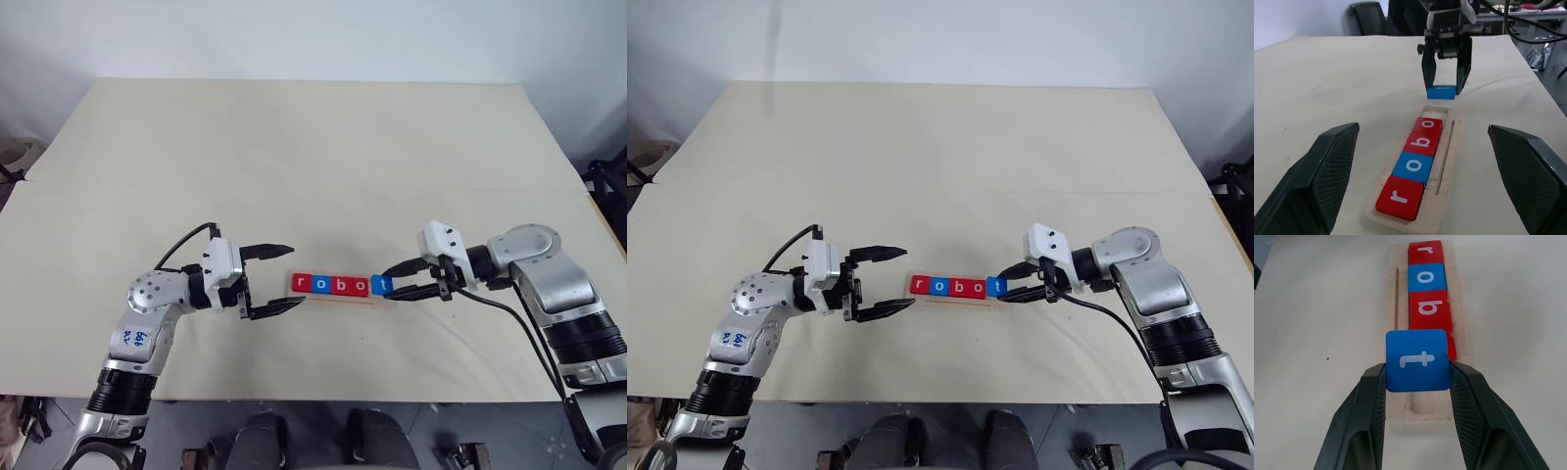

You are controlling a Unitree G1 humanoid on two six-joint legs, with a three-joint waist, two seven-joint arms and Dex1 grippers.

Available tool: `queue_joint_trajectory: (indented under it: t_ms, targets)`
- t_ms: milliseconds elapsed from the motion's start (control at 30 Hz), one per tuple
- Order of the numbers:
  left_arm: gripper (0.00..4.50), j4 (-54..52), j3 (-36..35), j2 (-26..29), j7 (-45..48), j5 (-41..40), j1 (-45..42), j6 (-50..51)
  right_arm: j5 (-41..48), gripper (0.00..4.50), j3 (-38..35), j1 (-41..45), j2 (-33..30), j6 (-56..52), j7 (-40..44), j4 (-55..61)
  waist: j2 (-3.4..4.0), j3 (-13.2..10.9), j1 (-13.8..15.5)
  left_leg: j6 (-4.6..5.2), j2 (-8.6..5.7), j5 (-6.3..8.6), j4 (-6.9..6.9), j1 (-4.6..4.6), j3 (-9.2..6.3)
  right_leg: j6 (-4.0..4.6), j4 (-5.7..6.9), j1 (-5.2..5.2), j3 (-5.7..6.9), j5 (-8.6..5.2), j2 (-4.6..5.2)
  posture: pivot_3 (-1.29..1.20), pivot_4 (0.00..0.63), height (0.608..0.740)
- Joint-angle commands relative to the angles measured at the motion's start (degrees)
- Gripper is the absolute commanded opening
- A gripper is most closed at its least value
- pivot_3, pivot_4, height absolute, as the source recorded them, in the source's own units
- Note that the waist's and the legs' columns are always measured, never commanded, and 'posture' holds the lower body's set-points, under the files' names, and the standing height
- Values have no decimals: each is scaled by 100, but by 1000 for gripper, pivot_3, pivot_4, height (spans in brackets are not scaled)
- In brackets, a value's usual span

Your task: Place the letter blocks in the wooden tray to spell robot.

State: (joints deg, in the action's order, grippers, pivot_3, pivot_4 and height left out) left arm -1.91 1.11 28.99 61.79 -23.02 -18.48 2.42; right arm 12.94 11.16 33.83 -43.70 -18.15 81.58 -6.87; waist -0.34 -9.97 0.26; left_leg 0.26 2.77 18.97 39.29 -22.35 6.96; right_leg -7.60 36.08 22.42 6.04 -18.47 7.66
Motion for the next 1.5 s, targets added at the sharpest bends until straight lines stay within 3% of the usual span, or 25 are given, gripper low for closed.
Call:
queue_joint_trajectory:
  t_ms: [33,600,633,833,1000,1200,1300,1367,1500]
  targets:
    - [4500,-238,-27,21,10,-60,34,-52,-90,1467,5,-31,-8,215,-74,-26,0,0,-16,0,0,0,0,0,2,0,0,0,0,0,-1,0,150,740]
    - [4500,-413,-65,43,-55,-94,136,31,-453,1467,162,269,312,628,-271,-736,0,0,-33,-1,4,0,-1,1,8,0,2,2,0,0,-5,0,150,740]
    - [4500,-415,-66,44,-58,-96,140,33,-433,2214,158,276,321,605,-269,-731,0,0,-30,0,3,0,-1,0,8,0,1,2,0,0,-4,0,150,740]
    - [4500,-429,-71,49,-71,-105,158,51,-163,4160,-2,212,155,387,-91,-343,0,0,-39,0,4,0,-1,1,7,1,2,3,0,0,-4,0,150,740]
    - [4500,-404,-75,53,-76,-104,149,47,17,4160,-193,110,-99,107,-62,-98,0,0,-27,0,3,0,-1,1,6,0,1,2,-1,0,-3,0,150,740]
    - [4500,-373,-118,94,-70,-104,207,29,426,4160,-1012,-640,-381,36,-373,249,0,0,-10,0,2,0,-2,-1,7,0,-3,1,2,0,-3,0,150,740]
    - [4500,-364,-222,200,-37,-127,347,24,613,4160,-1496,-1232,-451,221,-525,526,0,0,-14,0,2,0,-4,-1,7,0,-2,1,2,0,-3,0,150,740]
    - [4500,-392,-448,363,1,-288,523,163,975,4496,-2097,-1871,-355,108,-778,963,0,0,-13,0,3,0,-6,1,7,1,-1,2,1,0,-4,0,150,740]
    - [4500,-425,-816,671,70,-517,741,334,1259,4496,-2757,-3112,-193,607,-940,1924,0,0,-11,0,5,0,-9,3,-1,1,-2,1,0,-1,-4,0,150,740]
